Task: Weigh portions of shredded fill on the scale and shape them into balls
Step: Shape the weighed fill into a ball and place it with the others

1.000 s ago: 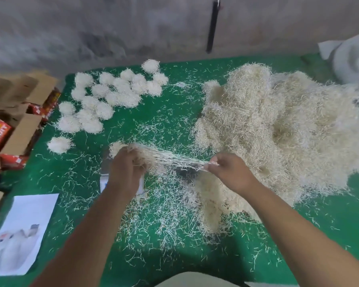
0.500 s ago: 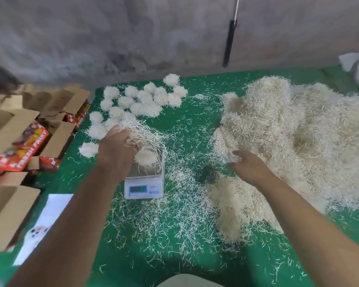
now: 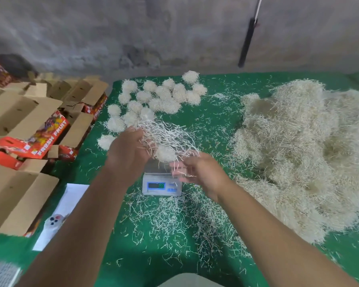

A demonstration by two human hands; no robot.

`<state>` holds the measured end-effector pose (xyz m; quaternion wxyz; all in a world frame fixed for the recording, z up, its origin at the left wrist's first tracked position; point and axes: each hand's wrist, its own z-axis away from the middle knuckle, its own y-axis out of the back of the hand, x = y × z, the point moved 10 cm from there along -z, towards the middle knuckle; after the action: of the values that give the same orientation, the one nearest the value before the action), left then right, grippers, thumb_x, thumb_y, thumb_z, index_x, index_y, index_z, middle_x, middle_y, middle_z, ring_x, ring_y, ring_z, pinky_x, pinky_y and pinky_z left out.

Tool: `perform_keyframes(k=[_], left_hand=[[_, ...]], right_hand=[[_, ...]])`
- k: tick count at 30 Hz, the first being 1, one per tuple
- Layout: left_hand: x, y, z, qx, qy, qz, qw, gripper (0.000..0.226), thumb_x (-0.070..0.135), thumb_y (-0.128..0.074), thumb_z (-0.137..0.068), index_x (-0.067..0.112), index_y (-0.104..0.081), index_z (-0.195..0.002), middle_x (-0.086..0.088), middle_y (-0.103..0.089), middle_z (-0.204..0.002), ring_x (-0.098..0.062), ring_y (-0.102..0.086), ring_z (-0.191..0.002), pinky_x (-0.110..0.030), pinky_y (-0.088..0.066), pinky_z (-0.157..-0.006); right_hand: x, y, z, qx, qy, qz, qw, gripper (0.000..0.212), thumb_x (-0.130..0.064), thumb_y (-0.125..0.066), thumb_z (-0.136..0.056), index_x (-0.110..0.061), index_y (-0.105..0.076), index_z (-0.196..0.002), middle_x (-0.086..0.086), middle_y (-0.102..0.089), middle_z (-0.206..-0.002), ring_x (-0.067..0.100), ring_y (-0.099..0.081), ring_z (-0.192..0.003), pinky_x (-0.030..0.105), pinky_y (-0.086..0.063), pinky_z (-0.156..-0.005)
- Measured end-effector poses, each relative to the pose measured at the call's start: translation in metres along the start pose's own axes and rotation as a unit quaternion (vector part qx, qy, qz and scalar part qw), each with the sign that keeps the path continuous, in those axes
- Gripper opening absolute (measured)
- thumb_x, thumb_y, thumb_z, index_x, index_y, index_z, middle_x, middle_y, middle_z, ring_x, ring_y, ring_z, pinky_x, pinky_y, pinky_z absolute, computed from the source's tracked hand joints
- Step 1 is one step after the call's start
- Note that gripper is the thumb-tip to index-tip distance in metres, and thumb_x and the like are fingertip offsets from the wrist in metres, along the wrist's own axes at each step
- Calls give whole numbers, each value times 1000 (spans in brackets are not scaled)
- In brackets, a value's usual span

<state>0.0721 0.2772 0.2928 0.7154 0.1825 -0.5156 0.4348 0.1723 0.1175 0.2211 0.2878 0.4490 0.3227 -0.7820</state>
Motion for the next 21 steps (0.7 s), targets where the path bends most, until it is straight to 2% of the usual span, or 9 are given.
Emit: perform_keyframes(k=[2,3,5,8,11,13,16,19,21], left_hand=[[-12,24,-10,47,-17,-59,997,42,-3,-63,-96,-3,-58,-138,-20,-58,-139,-20,-60,-104,-12,-38,-80],[-18,26,-10,35,-32,-55,997,43,1,-62,-99,0,-55,-142,-16,-56,-144,-15,-60,-103,-21,-50,-71],[-23,20,1,17,-103,-209,972,36,16,-58,-104,14,-56,-141,8,-71,-120,4,-63,-82,-13,-54,-70],[-44,0,8,-46,-171,-409,895,22,20,-62,-101,31,-65,-120,20,-62,-91,4,-64,-76,-9,-46,-58],[-67,-13,11,-136,-208,-503,828,25,18,-63,-97,31,-69,-117,16,-59,-117,-5,-57,-110,-19,-48,-91],[-66,-7,9,-153,-235,-503,818,34,18,-65,-95,30,-70,-127,17,-57,-130,-3,-52,-122,-26,-44,-108],[-50,22,-6,-136,-258,-399,869,30,27,-70,-93,34,-73,-122,25,-59,-123,4,-60,-112,-15,-49,-97],[-84,63,-45,-105,-28,-193,975,26,55,-59,-100,45,-67,-123,16,-66,-127,4,-67,-102,-15,-56,-75],[-144,64,-53,-146,248,12,958,56,70,-48,-98,31,-63,-135,-4,-64,-138,-19,-69,-115,-46,-63,-85]], right_hand=[[3,-24,-3,-65,-48,-186,979,42,1,-57,-98,-5,-50,-138,14,-68,-116,31,-70,-118,50,-60,-96],[2,-37,-3,-100,-52,-243,964,38,0,-61,-96,-7,-55,-133,16,-61,-119,34,-65,-120,57,-55,-105],[2,-59,-7,-132,-50,-252,957,31,-18,-69,-99,-1,-63,-124,18,-60,-124,37,-60,-120,64,-44,-115],[19,-68,-24,-39,-70,-197,977,52,-53,-68,-99,-13,-65,-132,13,-66,-133,32,-58,-129,56,-43,-118],[48,-63,-39,57,-120,-209,969,61,-55,-65,-98,-16,-56,-145,23,-49,-156,38,-46,-147,57,-28,-126],[61,-56,-48,109,-140,-245,953,70,-53,-61,-100,-8,-52,-152,29,-49,-155,43,-48,-145,59,-31,-125],[69,-38,-63,193,-135,-264,935,76,-53,-59,-100,-12,-40,-161,31,-38,-161,45,-38,-151,63,-26,-127],[70,-34,-80,214,-104,-261,935,81,-62,-54,-100,-29,-24,-168,15,-23,-173,41,-21,-159,67,-13,-128],[68,-45,-93,211,-95,-241,943,80,-66,-53,-99,-31,-26,-167,11,-22,-173,39,-19,-159,67,-12,-126]])
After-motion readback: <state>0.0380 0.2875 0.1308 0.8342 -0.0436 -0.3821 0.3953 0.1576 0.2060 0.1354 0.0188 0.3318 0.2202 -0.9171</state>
